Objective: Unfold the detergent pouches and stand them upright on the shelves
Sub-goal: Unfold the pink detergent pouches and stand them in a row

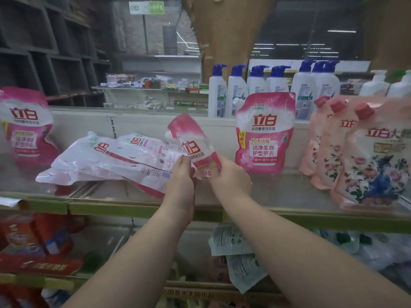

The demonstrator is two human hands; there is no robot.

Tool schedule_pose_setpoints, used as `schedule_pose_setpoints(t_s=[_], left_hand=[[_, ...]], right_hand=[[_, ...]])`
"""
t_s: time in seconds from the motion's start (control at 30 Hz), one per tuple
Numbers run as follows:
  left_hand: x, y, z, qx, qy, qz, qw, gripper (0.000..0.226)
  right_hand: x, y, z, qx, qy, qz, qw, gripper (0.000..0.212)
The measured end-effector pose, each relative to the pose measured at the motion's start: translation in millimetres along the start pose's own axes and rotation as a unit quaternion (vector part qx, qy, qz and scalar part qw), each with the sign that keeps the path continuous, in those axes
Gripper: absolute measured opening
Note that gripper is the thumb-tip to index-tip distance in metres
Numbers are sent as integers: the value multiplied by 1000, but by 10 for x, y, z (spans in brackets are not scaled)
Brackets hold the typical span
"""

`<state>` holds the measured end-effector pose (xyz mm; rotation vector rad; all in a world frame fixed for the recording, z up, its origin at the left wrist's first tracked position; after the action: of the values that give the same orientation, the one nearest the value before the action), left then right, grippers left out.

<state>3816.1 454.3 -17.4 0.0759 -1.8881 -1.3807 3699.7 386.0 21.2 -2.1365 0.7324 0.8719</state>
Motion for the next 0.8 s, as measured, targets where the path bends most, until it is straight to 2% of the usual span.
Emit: schedule_pose_setpoints(t_s=[0.23,0.43,0.57,0.63,0.7,0.8], left_hand=[[137,-117,-78,-11,22,-17,1000,23],[196,-158,-211,-30,35,-13,999,18],[232,-173,-245,-55,56,-20,997,21],[259,-157,-272,-40,63,-34,997,21],[353,-105,-260,-8,53,-83,995,34],[458,-40,-256,28,46,-184,981,37]], right_hand=[[-204,227,-19,24,1,-94,995,47],[-146,460,-12,62,-3,-203,977,69],[-128,659,-77,81,-24,-303,949,55],[-159,755,-127,91,-21,-342,935,41],[-181,847,-176,108,-11,-385,917,21],[-155,964,-213,148,-24,-450,880,20]])
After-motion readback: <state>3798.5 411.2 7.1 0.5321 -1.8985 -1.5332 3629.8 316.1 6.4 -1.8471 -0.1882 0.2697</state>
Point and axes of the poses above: each hand's wrist, its own z-axis away from the middle knuckle, its own x-axis out of the palm, y = z × x, the point moved 7 cm from there along -z, towards the middle knuckle, and after that the axes turned 13 degrees about z, right-handed, at the moved point
